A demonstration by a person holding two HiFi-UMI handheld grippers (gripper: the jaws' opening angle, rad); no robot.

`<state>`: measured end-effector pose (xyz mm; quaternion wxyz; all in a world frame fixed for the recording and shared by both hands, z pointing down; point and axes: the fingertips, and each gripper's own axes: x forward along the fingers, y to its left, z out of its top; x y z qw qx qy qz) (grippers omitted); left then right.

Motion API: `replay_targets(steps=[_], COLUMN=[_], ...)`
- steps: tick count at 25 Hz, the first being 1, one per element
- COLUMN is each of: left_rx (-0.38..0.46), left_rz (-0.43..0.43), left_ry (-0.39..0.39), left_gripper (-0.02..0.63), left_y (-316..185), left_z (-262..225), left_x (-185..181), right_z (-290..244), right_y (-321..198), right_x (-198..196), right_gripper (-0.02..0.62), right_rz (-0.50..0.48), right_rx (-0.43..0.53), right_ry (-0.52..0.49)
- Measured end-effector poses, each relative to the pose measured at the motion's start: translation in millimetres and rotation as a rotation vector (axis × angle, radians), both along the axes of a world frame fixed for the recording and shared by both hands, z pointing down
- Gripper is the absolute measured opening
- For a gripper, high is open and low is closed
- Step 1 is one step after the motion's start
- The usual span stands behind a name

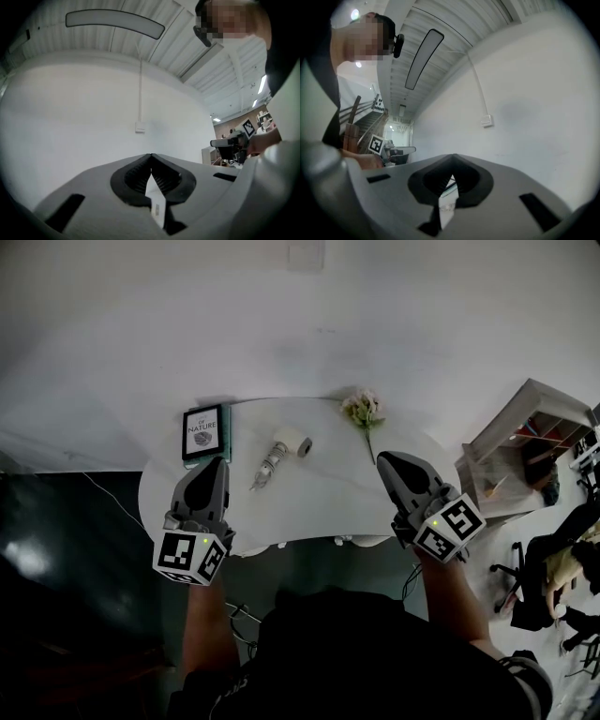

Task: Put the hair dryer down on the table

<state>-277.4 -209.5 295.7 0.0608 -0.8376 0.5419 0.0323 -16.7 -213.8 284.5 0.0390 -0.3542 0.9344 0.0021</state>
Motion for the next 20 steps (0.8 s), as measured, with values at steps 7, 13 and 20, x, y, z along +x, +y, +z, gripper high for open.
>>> replay_targets(steps=[7,13,20], left_rx=[-0.102,-0.123,-0.183], left_rz=[0.029,0.06,0.128], left_ry=[0.048,0.068,0.055], left_gripper=[0.009,0.022,0.008], left_y=[-8,-9,-9], left_z=[13,17,24], left_x=[2,4,25], right_z=[7,14,19], right_y=[0,3,5], right_x=[-4,-14,-26], right_gripper=[0.003,0.003,0.003], right_rz=[-0.009,-0.029,-0.057], right_rx=[-0.02,-0.026,-0.034], right_ry=[0.005,0.012,0.023])
